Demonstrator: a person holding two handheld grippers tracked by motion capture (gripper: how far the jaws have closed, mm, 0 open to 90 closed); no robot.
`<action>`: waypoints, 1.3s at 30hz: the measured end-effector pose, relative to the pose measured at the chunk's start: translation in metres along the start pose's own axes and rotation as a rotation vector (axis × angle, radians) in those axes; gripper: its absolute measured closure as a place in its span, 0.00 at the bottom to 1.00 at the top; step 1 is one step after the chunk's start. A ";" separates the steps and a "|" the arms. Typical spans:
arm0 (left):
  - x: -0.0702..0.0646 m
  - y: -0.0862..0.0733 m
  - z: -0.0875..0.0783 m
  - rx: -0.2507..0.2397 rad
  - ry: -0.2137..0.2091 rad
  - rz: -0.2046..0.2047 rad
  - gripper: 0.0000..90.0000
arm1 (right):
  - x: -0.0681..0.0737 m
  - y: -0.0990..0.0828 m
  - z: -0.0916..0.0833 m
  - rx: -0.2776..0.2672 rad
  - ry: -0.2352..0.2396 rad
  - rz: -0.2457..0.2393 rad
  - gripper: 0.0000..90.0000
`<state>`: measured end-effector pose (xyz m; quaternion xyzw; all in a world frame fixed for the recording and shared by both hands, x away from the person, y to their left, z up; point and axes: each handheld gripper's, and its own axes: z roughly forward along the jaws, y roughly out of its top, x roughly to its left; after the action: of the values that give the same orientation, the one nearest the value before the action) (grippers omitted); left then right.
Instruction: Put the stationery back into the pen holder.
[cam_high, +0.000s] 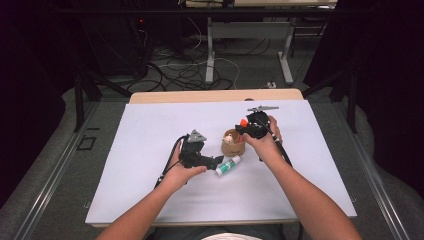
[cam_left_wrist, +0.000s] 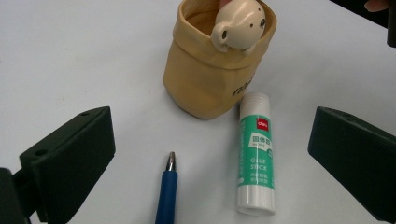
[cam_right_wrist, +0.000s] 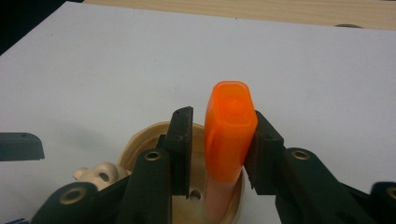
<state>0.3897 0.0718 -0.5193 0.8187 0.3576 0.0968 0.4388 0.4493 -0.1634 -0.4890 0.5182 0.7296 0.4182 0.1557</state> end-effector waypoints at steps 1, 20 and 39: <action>-0.001 0.000 0.000 -0.001 -0.001 0.001 0.01 | 0.000 0.000 0.000 -0.006 -0.001 -0.002 0.71; -0.016 0.004 0.006 0.083 -0.005 0.073 0.18 | -0.001 0.003 -0.028 -0.101 0.056 0.023 0.47; -0.029 0.000 0.018 0.139 -0.026 0.099 0.41 | 0.000 -0.018 -0.055 -0.124 0.096 0.010 0.29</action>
<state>0.3768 0.0405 -0.5259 0.8650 0.3170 0.0827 0.3800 0.4017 -0.1899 -0.4702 0.4905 0.7063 0.4878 0.1502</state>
